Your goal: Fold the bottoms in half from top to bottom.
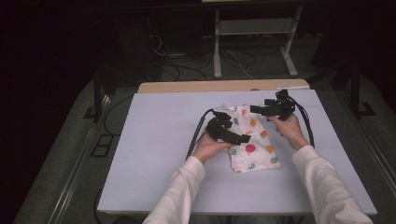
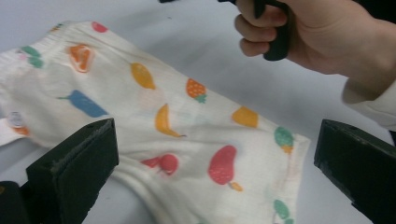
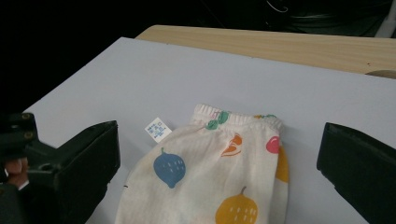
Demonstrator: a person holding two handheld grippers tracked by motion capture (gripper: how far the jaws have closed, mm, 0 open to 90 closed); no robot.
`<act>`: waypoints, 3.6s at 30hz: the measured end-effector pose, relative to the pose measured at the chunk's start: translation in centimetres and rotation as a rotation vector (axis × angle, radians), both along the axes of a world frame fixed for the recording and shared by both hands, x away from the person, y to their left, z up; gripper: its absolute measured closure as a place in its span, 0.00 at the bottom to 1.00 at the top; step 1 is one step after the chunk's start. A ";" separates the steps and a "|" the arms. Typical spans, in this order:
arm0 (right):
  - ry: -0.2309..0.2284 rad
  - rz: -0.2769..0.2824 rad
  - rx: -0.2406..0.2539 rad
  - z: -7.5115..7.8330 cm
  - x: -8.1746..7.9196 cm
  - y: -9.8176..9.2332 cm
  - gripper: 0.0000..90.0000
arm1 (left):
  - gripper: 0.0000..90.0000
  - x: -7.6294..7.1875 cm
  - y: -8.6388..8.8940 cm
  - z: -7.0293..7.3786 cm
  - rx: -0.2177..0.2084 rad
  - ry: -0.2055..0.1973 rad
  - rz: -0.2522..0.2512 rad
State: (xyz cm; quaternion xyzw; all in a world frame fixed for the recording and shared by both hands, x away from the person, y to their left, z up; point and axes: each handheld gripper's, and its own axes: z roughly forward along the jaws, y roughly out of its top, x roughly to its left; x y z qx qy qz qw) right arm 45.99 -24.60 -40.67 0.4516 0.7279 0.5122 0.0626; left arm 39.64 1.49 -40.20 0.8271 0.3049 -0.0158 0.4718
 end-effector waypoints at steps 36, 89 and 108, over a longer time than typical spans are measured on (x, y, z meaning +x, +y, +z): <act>0.056 0.038 -0.050 0.9 1.9 0.1 0.00 | 0.00 6.7 3.5 1.5 -0.008 0.045 0.086; 0.269 0.026 -0.110 -2.8 4.8 -0.5 0.33 | 0.31 11.0 3.4 -4.7 -0.009 0.250 0.206; 0.304 0.021 -0.126 -4.3 5.1 0.0 0.53 | 0.58 10.9 2.5 -5.1 0.026 0.231 0.242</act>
